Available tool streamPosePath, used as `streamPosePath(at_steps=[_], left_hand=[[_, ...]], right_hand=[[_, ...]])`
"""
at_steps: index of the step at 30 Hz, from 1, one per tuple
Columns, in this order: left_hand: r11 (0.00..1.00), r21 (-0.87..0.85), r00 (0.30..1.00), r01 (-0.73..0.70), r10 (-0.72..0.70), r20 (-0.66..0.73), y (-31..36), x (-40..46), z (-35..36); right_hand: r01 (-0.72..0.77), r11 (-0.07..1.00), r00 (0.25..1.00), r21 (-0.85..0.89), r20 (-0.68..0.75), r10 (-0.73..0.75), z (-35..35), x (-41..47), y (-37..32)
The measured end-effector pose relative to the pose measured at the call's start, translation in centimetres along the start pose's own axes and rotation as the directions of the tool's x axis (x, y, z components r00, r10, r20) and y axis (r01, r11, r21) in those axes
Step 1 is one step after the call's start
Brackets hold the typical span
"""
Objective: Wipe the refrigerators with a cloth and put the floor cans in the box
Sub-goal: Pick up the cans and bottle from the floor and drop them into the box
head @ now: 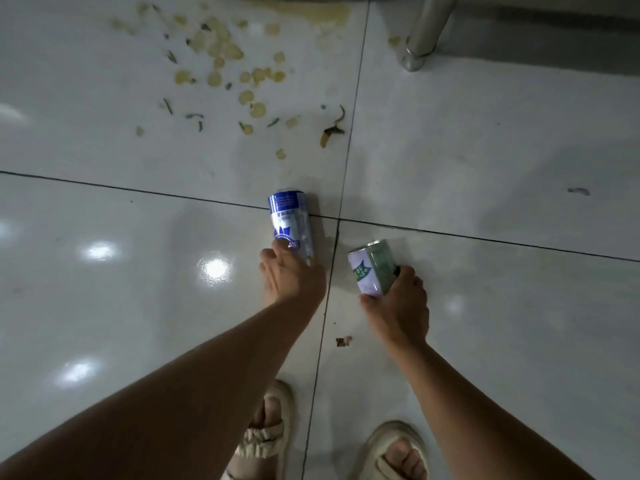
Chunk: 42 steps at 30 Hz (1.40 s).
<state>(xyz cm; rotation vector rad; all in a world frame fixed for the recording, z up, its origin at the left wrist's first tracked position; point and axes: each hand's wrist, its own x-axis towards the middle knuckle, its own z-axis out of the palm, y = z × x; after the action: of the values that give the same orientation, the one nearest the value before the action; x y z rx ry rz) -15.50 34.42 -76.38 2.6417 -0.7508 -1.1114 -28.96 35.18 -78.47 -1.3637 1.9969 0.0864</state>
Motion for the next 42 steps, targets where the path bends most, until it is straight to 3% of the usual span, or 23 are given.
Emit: streamPosePath(at_steps=[5, 10, 17, 23, 34, 42], left_hand=[[0.999, -0.018, 0.999, 0.043, -0.044, -0.023, -2.0, 3.4, 1.3], [0.989, -0.121, 0.996, 0.085, -0.08, 0.044, -3.3, 5.5, 3.5], [0.989, -0.124, 0.994, 0.077, -0.067, 0.086, -3.1, 3.5, 1.4], [0.999, -0.052, 0.994, -0.014, 0.02, 0.11, 0.5, -2.7, -5.3], [0.985, -0.086, 0.983, -0.148, 0.157, 0.097, 11.8, -18.7, -23.9], [0.954, -0.136, 0.958, -0.267, 0.279, 0.074, 16.3, -31.2, -35.8]], right_hand=[[0.032, 0.999, 0.999, 0.042, -0.022, -0.031, 2.5, 0.7, -2.4], [0.058, 0.997, 0.998, 0.057, -0.04, -0.056, 4.2, 1.5, -2.5], [0.05, 0.997, 0.997, 0.05, -0.059, -0.047, 1.4, 0.2, -2.0], [0.028, 0.997, 0.998, 0.074, -0.059, -0.023, -6.8, -4.8, -4.0], [0.028, 0.99, 0.999, 0.138, -0.045, -0.022, -27.9, -18.7, -11.7], [0.094, 0.98, 0.993, 0.178, -0.091, -0.078, -41.3, -29.3, -15.1]])
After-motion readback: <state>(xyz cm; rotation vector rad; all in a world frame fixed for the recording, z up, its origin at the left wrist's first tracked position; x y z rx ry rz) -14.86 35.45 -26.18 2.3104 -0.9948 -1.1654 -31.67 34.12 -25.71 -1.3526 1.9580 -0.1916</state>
